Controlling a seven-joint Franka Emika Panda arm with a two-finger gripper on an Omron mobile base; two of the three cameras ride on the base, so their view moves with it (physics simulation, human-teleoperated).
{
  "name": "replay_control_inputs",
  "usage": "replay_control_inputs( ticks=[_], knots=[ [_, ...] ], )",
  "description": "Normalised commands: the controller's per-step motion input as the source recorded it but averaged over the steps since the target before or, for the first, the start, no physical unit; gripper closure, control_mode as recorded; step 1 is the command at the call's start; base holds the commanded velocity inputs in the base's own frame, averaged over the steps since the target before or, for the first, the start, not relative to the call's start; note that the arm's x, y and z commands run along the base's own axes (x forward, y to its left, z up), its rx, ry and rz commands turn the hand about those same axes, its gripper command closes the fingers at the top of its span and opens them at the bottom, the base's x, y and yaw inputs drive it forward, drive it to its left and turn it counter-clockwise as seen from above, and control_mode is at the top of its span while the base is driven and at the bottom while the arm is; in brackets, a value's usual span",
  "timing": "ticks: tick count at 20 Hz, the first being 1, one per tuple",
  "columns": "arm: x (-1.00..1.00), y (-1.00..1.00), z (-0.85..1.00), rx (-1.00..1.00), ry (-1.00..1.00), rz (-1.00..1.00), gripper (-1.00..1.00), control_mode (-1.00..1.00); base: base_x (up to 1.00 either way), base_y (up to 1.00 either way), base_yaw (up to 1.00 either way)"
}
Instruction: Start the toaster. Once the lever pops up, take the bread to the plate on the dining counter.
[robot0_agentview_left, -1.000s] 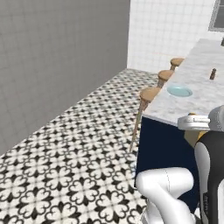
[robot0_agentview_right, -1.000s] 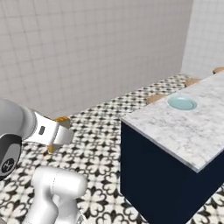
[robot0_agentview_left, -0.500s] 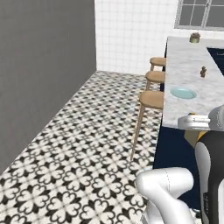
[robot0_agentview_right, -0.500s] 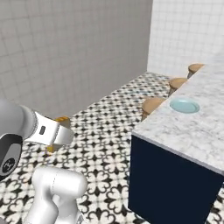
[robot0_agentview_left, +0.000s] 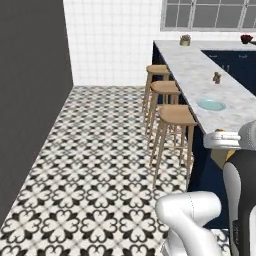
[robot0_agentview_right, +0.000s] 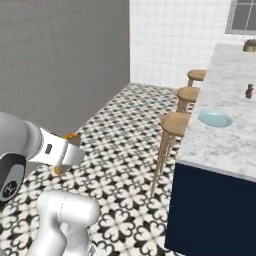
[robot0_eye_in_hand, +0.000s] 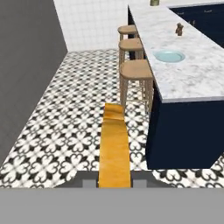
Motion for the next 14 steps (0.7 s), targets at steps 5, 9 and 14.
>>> replay_control_inputs(
  ticks=[5,9,14],
  knots=[
    [0.0,0.0,0.0,0.0,0.0,0.0,1.0,1.0,0.7,1.0,-0.49],
    [0.0,0.0,0.0,0.0,0.0,0.0,1.0,1.0,0.71,1.0,-0.5],
    [0.0,0.0,0.0,0.0,0.0,0.0,1.0,1.0,0.75,0.97,-0.53]
  ],
)
